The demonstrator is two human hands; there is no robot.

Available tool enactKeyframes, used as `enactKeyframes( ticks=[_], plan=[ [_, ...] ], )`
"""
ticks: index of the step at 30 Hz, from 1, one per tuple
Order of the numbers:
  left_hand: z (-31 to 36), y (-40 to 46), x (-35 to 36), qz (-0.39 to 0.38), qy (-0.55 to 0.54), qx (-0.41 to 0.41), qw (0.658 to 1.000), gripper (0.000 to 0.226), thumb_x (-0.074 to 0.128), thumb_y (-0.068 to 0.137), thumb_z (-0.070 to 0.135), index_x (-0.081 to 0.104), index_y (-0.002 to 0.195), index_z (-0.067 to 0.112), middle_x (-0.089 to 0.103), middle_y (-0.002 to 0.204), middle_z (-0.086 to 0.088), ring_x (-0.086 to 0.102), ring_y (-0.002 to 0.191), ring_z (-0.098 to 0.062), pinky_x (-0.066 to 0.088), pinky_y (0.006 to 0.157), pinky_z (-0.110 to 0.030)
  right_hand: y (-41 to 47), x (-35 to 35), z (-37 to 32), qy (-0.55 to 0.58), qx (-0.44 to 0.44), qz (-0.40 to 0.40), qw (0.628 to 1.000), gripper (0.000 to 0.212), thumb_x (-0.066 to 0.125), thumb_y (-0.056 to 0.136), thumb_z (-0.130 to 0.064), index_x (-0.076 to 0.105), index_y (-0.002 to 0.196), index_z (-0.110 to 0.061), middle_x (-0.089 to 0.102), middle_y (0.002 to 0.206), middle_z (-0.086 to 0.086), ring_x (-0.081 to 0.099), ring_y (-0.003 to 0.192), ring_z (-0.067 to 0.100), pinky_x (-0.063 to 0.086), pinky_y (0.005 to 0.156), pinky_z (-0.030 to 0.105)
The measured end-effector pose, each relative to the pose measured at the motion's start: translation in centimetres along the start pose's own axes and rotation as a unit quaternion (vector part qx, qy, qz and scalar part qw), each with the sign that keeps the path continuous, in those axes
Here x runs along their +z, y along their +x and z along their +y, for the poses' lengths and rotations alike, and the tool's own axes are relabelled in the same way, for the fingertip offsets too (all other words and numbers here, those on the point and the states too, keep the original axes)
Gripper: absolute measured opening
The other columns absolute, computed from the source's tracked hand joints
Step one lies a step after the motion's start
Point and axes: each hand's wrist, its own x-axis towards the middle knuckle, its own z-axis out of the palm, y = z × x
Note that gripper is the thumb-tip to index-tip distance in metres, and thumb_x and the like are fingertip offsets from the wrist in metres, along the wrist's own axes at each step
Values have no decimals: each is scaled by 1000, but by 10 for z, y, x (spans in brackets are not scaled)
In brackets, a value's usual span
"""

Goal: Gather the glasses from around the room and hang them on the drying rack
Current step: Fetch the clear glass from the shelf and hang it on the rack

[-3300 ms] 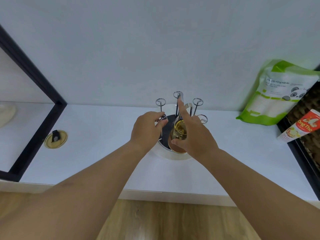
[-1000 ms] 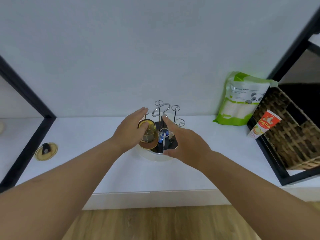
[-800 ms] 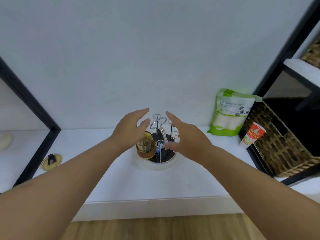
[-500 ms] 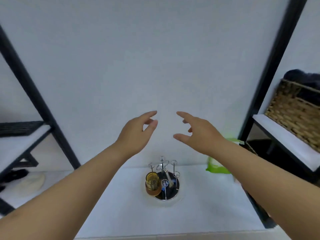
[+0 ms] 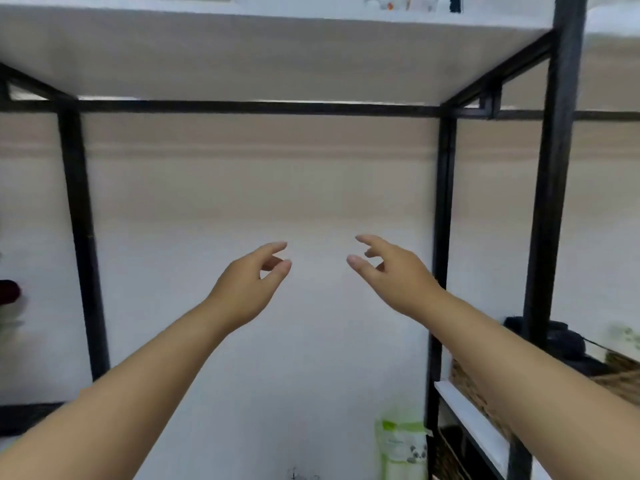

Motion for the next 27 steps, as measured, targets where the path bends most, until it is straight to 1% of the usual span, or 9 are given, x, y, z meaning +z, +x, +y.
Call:
enactKeyframes(
  ticks=[4, 6, 8, 11, 14, 16, 20, 25, 27],
  plan=[
    [51, -1, -23, 8, -16, 42, 999, 46, 51, 102, 46, 50, 147, 34, 64, 115, 21, 54, 111, 9, 39, 89, -21, -20, -57, -38, -4, -1, 37, 999, 64, 42, 98, -74, 46, 153, -41, 62, 138, -7, 60, 118, 15, 43, 92, 34],
    [69, -5, -28, -2, -19, 55, 998, 47, 51, 102, 47, 50, 147, 33, 63, 116, 20, 54, 109, 7, 37, 83, -14, -35, -79, -53, -11, 1, 55, 998, 65, 41, 99, -73, 46, 154, -39, 63, 138, -5, 57, 120, 15, 42, 95, 35],
    [84, -13, -32, -23, -19, 64, 997, 48, 50, 102, 48, 49, 148, 33, 63, 119, 16, 56, 109, -1, 36, 80, -11, -54, -96, -66, -19, 5, 65, 998, 66, 41, 100, -72, 45, 155, -37, 62, 140, -2, 57, 125, 18, 46, 102, 39],
    [105, -30, -37, -45, -31, 74, 996, 50, 50, 102, 50, 48, 149, 31, 63, 120, 11, 57, 112, -9, 40, 84, -20, -85, -115, -80, -34, 19, 72, 997, 66, 41, 101, -69, 43, 157, -33, 60, 144, 3, 56, 131, 21, 47, 107, 44],
    [120, -53, -40, -58, -48, 81, 994, 51, 49, 102, 50, 48, 149, 30, 64, 121, 8, 58, 113, -12, 40, 88, -27, -117, -128, -92, -49, 40, 77, 995, 65, 40, 103, -67, 42, 157, -32, 58, 147, 6, 54, 134, 23, 42, 99, 36],
    [127, -67, -39, -66, -57, 84, 993, 51, 49, 102, 50, 49, 149, 29, 64, 119, 7, 58, 112, -13, 41, 89, -29, -137, -136, -99, -53, 50, 89, 993, 65, 40, 104, -66, 43, 158, -29, 58, 149, 5, 53, 135, 22, 38, 96, 33],
    [139, -98, -30, -78, -86, 83, 990, 50, 49, 102, 51, 50, 147, 29, 65, 123, 6, 58, 117, -14, 43, 95, -32, -183, -140, -103, -38, 74, 117, 990, 64, 42, 105, -62, 45, 157, -25, 59, 147, 3, 54, 133, 20, 40, 96, 31],
    [161, -139, 2, -85, -143, 91, 982, 46, 50, 103, 46, 52, 146, 29, 65, 125, 5, 59, 118, -13, 42, 96, -30, -234, -148, -97, -22, 102, 120, 987, 65, 42, 102, -68, 44, 157, -32, 61, 145, 3, 55, 131, 19, 41, 96, 32],
    [175, -154, 21, -89, -165, 92, 978, 45, 50, 104, 45, 52, 146, 29, 65, 126, 5, 59, 120, -13, 43, 99, -31, -249, -159, -92, -28, 105, 127, 986, 67, 41, 100, -71, 43, 157, -34, 62, 141, 1, 56, 124, 15, 44, 97, 32]
  ],
)
